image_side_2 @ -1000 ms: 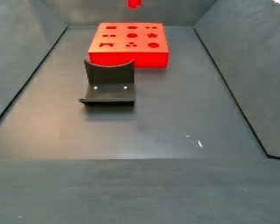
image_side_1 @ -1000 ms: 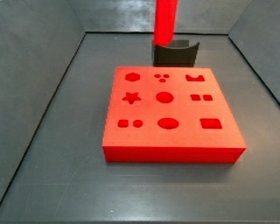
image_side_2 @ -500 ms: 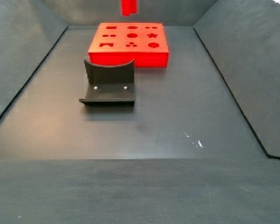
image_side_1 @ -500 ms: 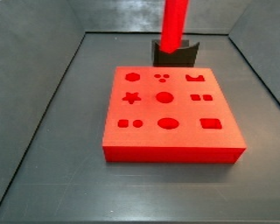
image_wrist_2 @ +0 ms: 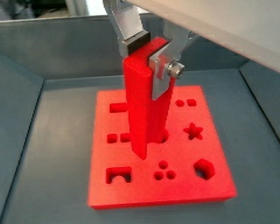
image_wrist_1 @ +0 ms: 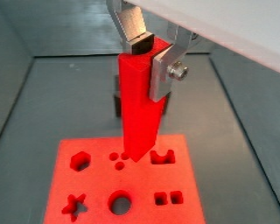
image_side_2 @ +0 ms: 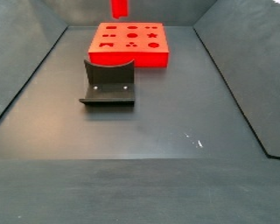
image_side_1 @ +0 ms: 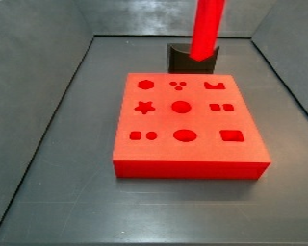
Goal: Insert the arch object.
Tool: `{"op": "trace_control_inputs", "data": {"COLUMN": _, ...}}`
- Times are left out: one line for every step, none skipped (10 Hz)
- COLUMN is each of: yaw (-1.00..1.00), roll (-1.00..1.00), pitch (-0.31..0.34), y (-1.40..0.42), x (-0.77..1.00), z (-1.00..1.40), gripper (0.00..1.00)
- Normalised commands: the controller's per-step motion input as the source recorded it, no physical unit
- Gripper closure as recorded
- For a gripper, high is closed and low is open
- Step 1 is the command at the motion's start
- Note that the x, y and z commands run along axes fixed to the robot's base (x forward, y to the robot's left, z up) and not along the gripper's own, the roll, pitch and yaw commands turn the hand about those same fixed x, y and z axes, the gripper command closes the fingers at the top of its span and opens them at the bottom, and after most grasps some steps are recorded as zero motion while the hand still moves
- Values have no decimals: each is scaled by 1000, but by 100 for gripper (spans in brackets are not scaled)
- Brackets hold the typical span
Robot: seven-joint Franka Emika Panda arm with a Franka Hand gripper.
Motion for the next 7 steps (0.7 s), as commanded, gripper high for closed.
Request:
{"op": "trace_control_inputs", "data": {"yaw": -666, "roll": -90, "pitch": 0, "y": 80, "x": 529, "z": -60, "gripper": 100}}
{"op": "trace_control_inputs", "data": {"yaw": -694, "roll": -83, "pitch": 0, "y": 91, "x": 494, "z": -80, "gripper": 100}}
{"op": "trace_control_inputs", "data": {"yaw": -666, "roll": -59, "pitch": 0, "y": 89, "x": 534, "z": -126, "gripper": 100}}
{"op": "trace_control_inputs", "data": {"yaw": -634, "roll": -41, "pitch": 0, "y": 83, "x": 571, "z": -166, "gripper": 100}}
{"op": "trace_control_inputs", "data": {"yaw": -646, "roll": -29, "pitch": 0, "y": 86, "x": 554, "z": -194, "gripper": 100}}
{"op": "trace_control_inputs", "data": {"yaw": -666, "roll": -20, "pitch": 0, "y": 89, "x": 520, "z": -209, "gripper": 100}}
{"op": "trace_control_inputs", "data": {"yaw": -683, "roll": 0, "pitch": 0, "y": 80, "x": 474, "z": -266, "gripper": 100}}
